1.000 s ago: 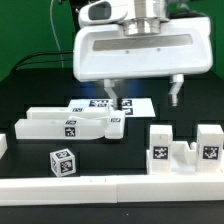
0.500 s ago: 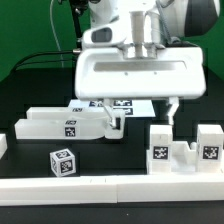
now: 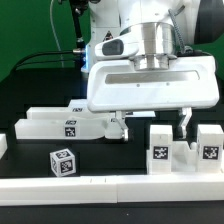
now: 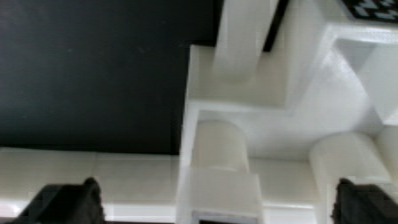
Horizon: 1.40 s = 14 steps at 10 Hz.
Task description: Assemble chair
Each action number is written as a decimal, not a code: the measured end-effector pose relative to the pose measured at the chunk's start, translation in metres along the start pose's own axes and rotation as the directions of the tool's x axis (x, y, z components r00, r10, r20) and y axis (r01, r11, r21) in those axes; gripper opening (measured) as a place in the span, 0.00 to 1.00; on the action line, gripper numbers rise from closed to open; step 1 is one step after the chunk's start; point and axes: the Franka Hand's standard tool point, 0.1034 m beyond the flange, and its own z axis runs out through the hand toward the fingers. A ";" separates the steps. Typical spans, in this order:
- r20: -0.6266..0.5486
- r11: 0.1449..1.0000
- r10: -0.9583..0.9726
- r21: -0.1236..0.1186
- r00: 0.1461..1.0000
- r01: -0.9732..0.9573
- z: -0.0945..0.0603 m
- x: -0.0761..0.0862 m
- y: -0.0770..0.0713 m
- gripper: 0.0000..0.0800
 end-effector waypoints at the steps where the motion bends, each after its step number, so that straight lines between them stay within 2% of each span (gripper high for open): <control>1: 0.011 1.000 0.007 0.000 1.000 -0.007 0.007 -0.005 0.005 0.81; 4: 0.022 1.000 0.027 0.007 0.999 -0.027 0.035 -0.013 0.012 0.81; 6: 0.022 0.999 0.040 0.012 0.999 -0.041 0.045 -0.013 0.008 0.81; 8: 0.022 0.999 0.047 0.015 0.999 -0.047 0.047 -0.012 0.004 0.81; 9: 0.022 0.999 0.047 0.014 0.999 -0.047 0.047 -0.012 0.004 0.68; 10: 0.022 0.999 0.047 0.015 0.999 -0.047 0.047 -0.012 0.004 0.46; 11: 0.022 0.999 0.047 0.015 0.999 -0.047 0.047 -0.012 0.004 0.46; 13: 0.020 0.999 0.049 0.012 0.999 -0.049 0.047 -0.012 0.006 0.09; 14: 0.020 0.999 0.050 0.009 0.999 -0.050 0.047 -0.012 0.008 0.09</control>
Offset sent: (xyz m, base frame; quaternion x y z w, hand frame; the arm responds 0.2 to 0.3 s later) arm 0.0135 0.0114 -0.0325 0.0589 0.0172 0.0413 0.9973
